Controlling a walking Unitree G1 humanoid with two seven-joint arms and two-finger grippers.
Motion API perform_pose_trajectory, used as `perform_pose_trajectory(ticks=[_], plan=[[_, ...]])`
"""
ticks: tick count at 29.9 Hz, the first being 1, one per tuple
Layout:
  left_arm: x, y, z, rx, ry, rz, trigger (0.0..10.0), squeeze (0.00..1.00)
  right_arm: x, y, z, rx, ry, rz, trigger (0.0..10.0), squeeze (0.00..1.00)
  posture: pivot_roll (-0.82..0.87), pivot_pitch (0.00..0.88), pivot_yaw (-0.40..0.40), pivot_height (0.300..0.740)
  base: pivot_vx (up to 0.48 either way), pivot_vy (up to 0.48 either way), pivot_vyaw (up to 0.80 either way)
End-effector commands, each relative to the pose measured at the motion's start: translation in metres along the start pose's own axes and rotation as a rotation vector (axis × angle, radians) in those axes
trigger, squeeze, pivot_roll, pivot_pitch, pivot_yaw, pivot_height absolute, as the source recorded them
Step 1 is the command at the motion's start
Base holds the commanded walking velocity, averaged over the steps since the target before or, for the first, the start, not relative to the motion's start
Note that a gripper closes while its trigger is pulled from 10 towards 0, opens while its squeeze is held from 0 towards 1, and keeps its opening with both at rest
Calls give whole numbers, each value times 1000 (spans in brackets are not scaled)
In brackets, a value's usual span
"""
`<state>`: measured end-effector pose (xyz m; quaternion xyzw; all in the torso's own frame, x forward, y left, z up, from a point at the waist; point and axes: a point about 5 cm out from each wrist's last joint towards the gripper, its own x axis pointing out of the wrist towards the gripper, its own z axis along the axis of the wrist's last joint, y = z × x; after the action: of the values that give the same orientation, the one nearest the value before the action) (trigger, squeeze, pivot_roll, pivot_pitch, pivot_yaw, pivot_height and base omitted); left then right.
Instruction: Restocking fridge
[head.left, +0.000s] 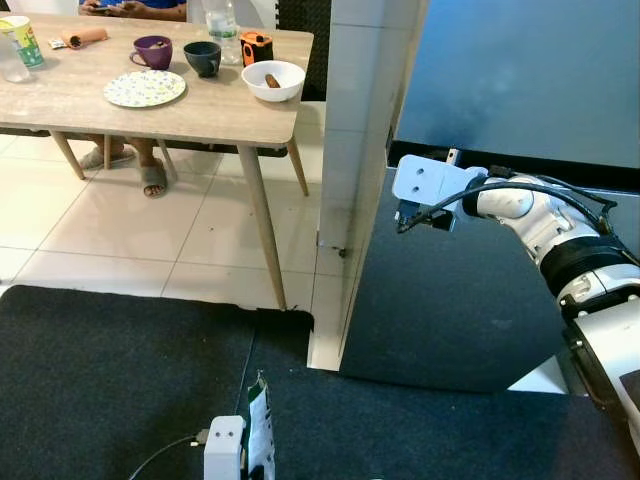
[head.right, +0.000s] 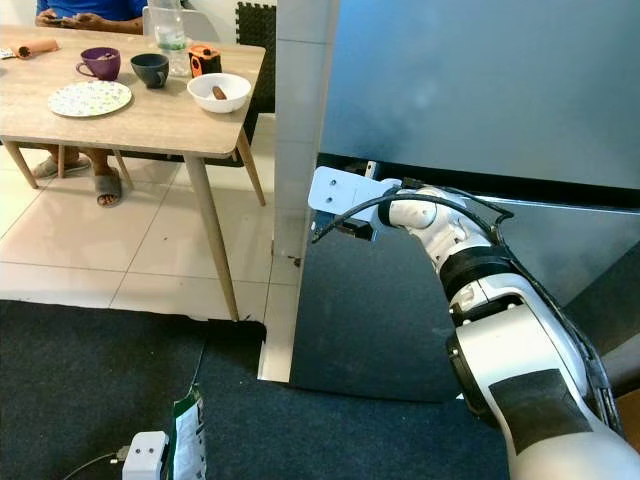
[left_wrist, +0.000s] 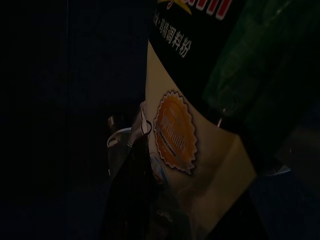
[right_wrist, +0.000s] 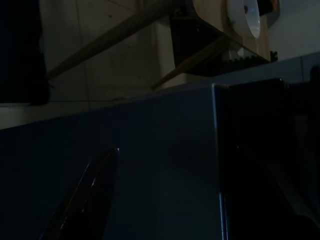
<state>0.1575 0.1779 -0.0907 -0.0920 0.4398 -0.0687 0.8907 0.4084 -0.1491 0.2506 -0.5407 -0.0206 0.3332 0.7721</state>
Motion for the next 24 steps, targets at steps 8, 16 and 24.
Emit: perform_pose_trajectory(ticks=[8,16,24], plan=[[-7,-2,-29,-26,103,-6,10000,0,-7,23,-9,-36,10,332,10000,0,-60,132,-100,740,0,0,0],[-6,-2,-27,-23,102,-6,10000,0,-7,9,0,-45,-34,253,10000,0,-62,119,-104,740,0,0,0],[-5,-4,-26,-30,93,-12,10000,0,-12,-19,10,55,-109,46,10000,0,-61,123,-107,740,0,0,0]])
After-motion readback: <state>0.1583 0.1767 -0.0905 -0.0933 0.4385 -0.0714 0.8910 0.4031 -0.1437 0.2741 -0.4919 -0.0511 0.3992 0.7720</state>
